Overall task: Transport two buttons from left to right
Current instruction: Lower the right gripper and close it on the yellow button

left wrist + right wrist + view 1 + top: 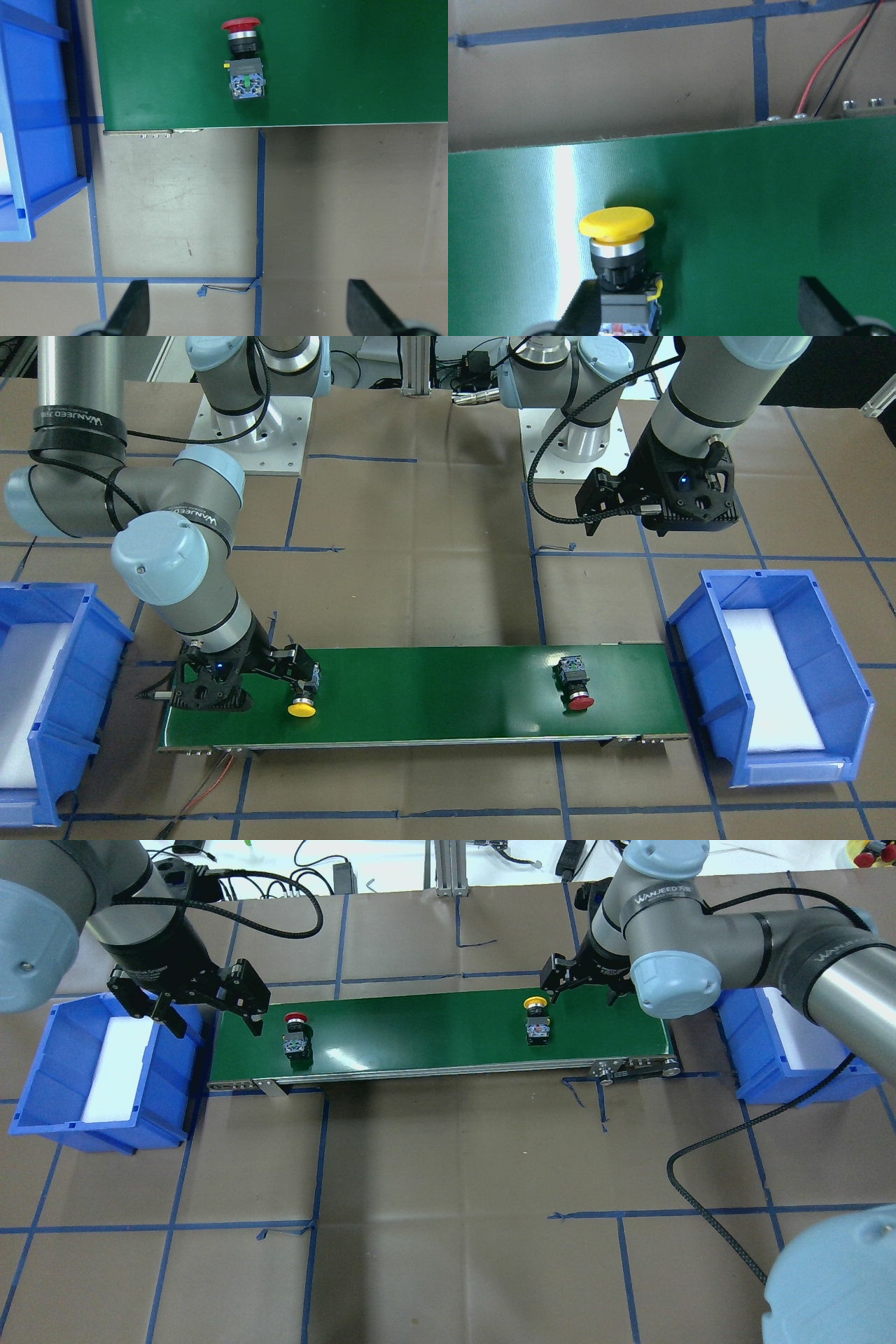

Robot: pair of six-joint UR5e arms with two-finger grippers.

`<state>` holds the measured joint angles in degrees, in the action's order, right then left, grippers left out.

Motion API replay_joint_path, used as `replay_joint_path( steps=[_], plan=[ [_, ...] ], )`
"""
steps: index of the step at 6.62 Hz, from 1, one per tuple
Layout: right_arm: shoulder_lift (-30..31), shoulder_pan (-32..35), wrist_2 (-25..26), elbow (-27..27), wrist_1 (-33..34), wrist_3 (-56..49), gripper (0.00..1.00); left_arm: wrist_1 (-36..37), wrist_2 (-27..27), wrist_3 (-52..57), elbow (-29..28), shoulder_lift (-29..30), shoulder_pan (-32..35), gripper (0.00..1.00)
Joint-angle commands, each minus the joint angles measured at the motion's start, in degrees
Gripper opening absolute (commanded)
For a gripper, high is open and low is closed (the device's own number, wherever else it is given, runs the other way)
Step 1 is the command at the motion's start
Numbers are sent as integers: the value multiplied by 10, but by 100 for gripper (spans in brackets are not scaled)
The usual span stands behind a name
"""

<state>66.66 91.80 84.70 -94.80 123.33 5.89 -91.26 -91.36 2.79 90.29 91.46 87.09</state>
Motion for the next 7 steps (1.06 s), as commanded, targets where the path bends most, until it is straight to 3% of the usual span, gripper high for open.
replay_joint_path(
  steps=[1,3,4,5,6,7],
  plan=[
    [-3,1,-21,-2,1,6,99,11,1,-10,-2,0,0,100],
    [-20,0,-21,-6,2,5,99,12,1,-19,-2,0,1,100],
    [-24,0,-19,-8,-3,-3,85,13,0,-24,-2,1,10,100],
    [-22,0,-11,-7,-5,-5,61,19,0,-30,-2,3,14,100],
    [-21,0,-6,-7,-8,-14,30,19,0,-31,-2,4,15,100],
    [-20,-1,25,-7,-13,-24,6,20,0,-31,-2,4,15,100]
  ],
)
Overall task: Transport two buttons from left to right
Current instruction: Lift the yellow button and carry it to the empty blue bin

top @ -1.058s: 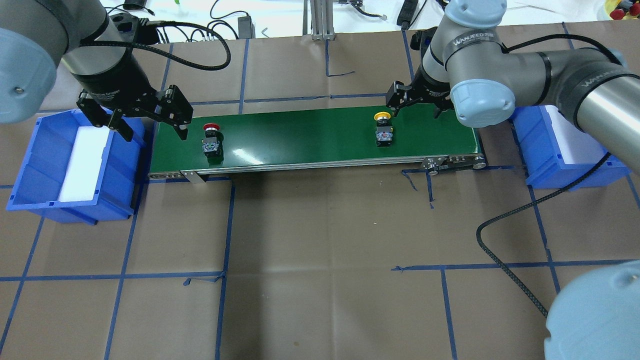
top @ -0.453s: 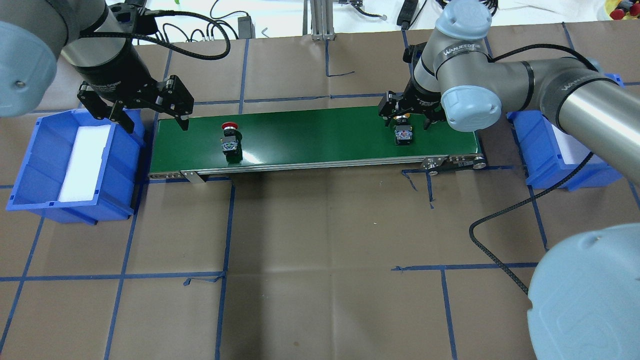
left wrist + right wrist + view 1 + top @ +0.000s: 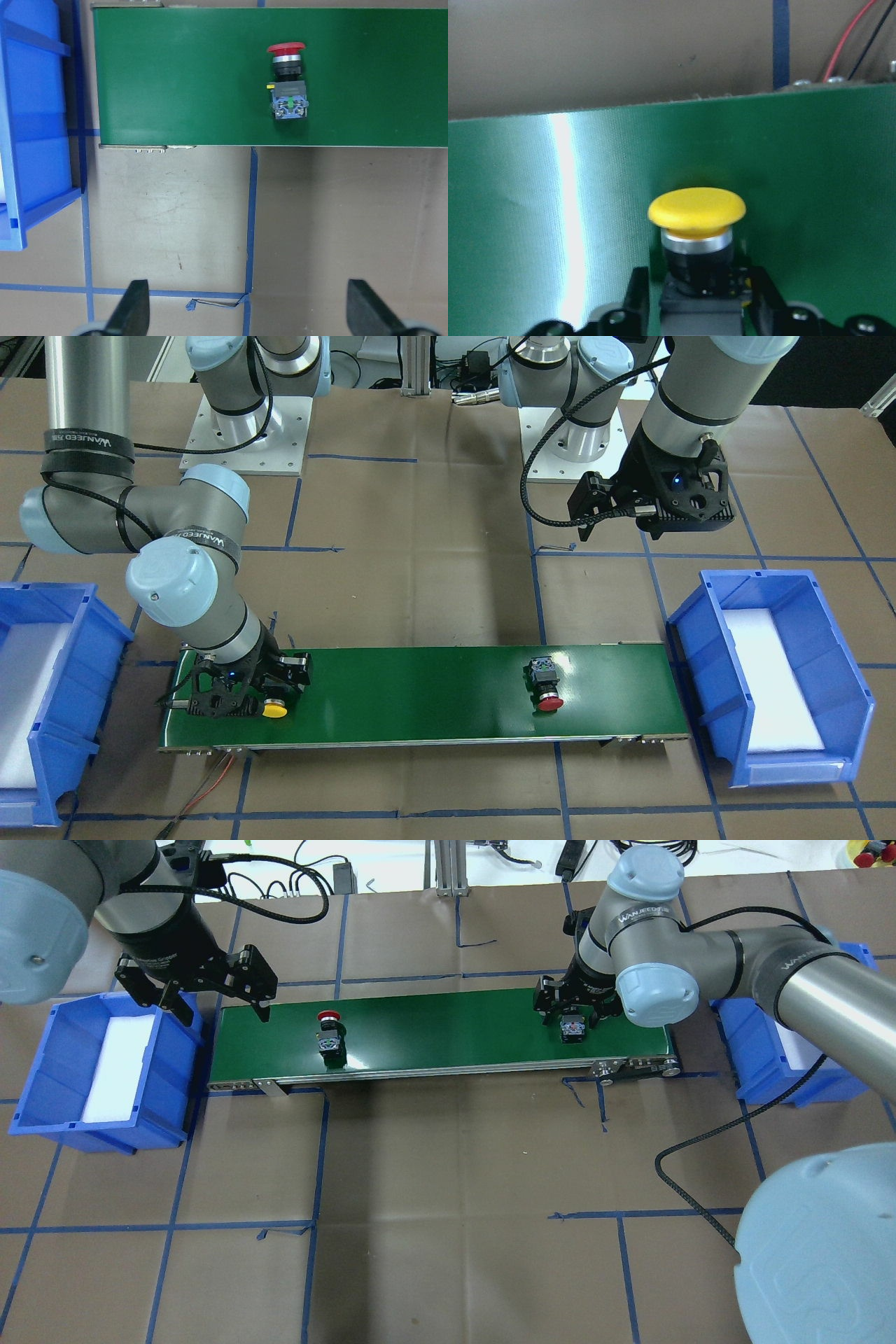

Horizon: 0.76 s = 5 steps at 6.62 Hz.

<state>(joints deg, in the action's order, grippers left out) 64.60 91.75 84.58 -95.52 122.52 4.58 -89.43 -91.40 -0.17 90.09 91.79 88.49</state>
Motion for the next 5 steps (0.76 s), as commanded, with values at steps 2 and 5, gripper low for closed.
replay_joint_path(
  steps=[2,5],
  plan=[
    [17,-7,88,8,-11,-43,4,2,-1,0,4,-3,1,100],
    [130,-110,100,4,-69,-172,5,4,-1,0,7,-5,0,100]
  ],
)
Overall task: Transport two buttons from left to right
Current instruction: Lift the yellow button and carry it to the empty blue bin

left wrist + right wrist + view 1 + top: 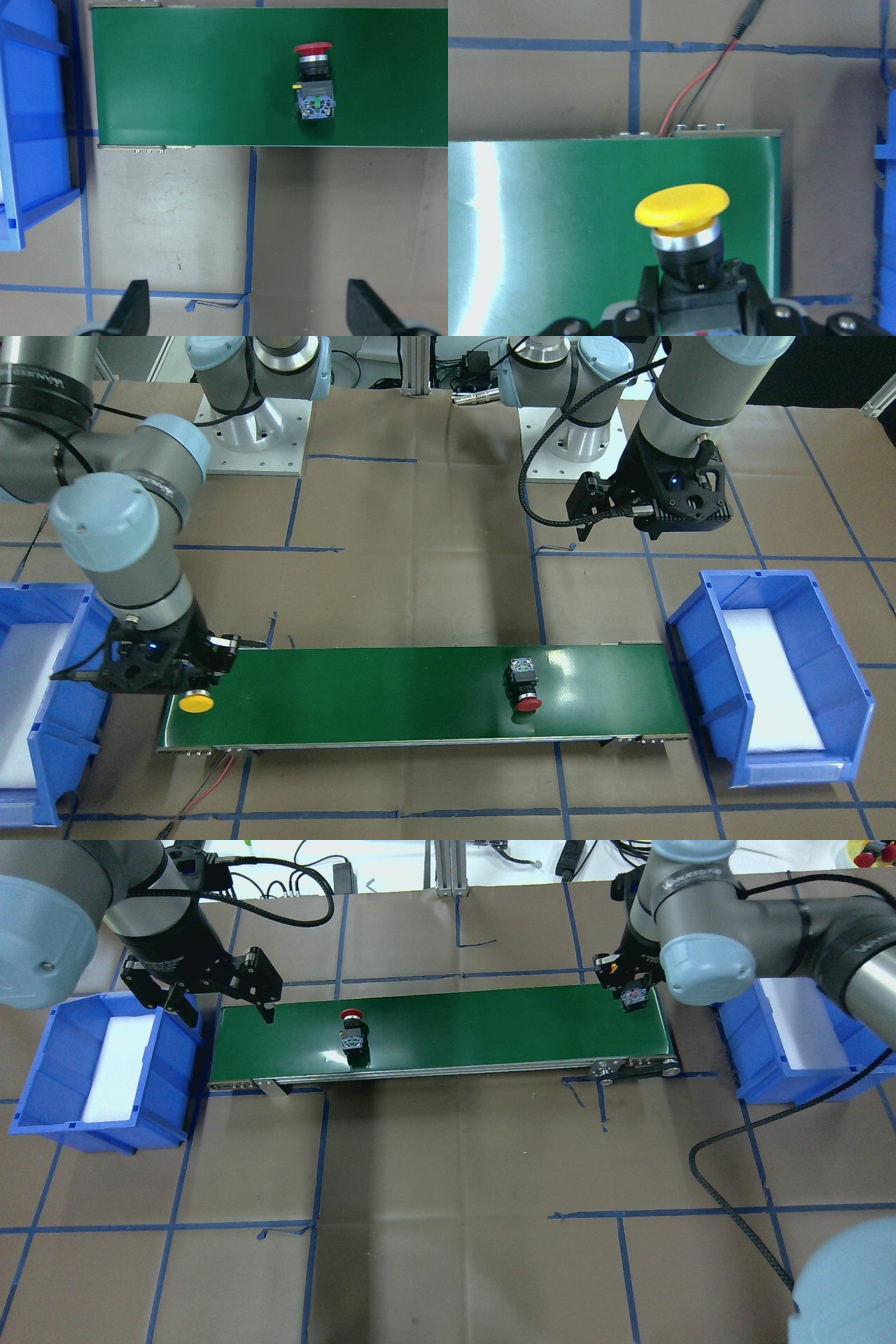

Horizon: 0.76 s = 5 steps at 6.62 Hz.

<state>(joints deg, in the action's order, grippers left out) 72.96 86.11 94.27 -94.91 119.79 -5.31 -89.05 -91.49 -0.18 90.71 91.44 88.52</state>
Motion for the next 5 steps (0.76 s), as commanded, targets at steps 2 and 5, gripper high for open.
replay_joint_path(
  steps=[2,5],
  plan=[
    [70,-222,-7,-1,-84,-238,6,0,1,-1,2,-2,0,100],
    [57,-294,-32,-12,-69,-327,5,0,0,-1,1,1,1,100]
  ],
)
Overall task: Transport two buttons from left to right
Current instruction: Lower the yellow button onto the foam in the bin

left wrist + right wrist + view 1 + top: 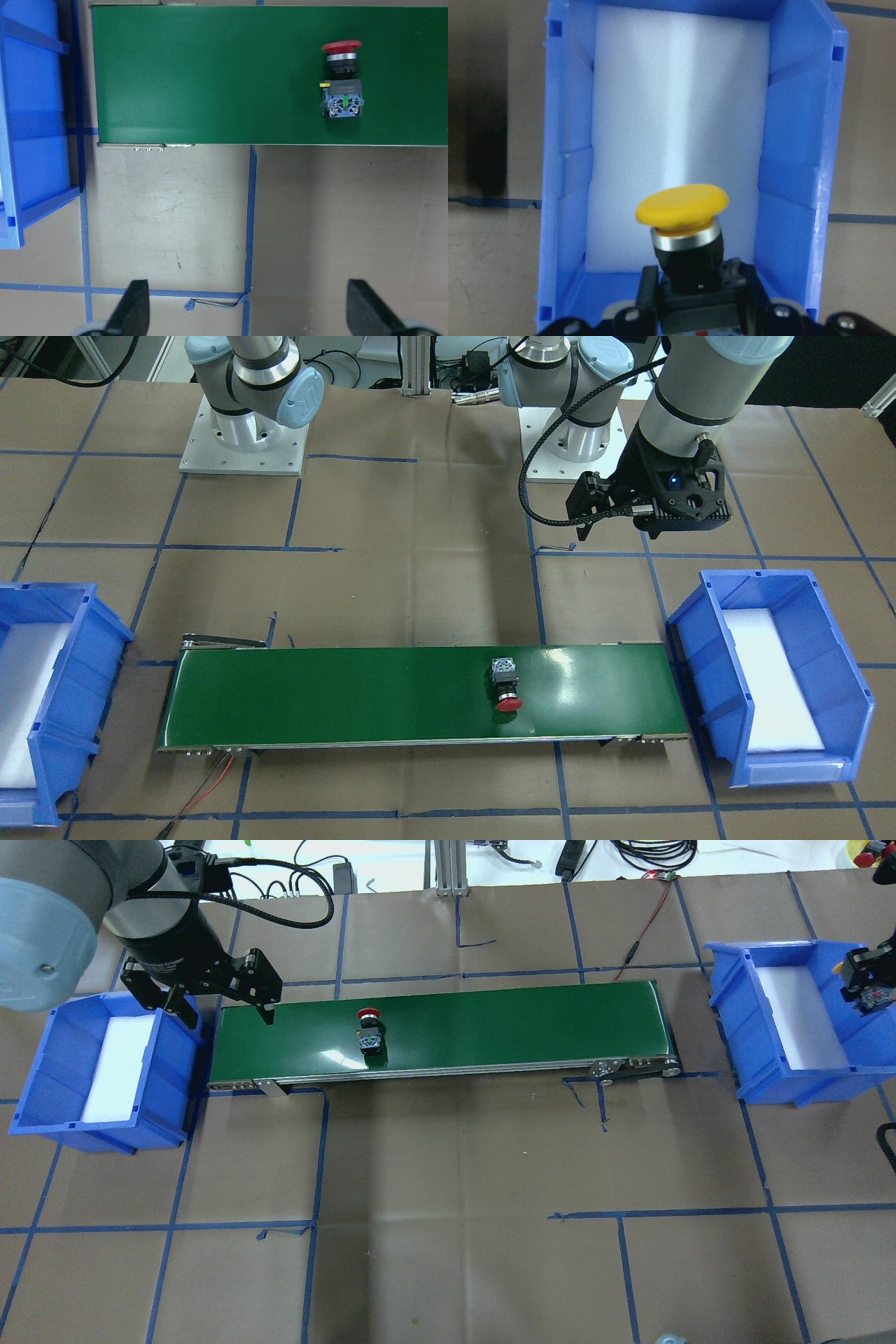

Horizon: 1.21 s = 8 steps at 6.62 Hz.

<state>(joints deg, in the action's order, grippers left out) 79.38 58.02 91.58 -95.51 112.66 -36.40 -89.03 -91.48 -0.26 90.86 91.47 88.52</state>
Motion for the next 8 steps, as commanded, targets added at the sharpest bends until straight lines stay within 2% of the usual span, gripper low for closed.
replay_joint_path(
  steps=[1,3,8],
  plan=[
    [-14,-13,-7,-20,4,25,5,0,0,0,1,-2,0,100],
    [-37,-10,-8,-56,89,49,5,0,0,-1,2,-2,1,100],
    [-99,3,-8,-68,127,44,5,0,0,0,5,-4,0,100]
  ],
)
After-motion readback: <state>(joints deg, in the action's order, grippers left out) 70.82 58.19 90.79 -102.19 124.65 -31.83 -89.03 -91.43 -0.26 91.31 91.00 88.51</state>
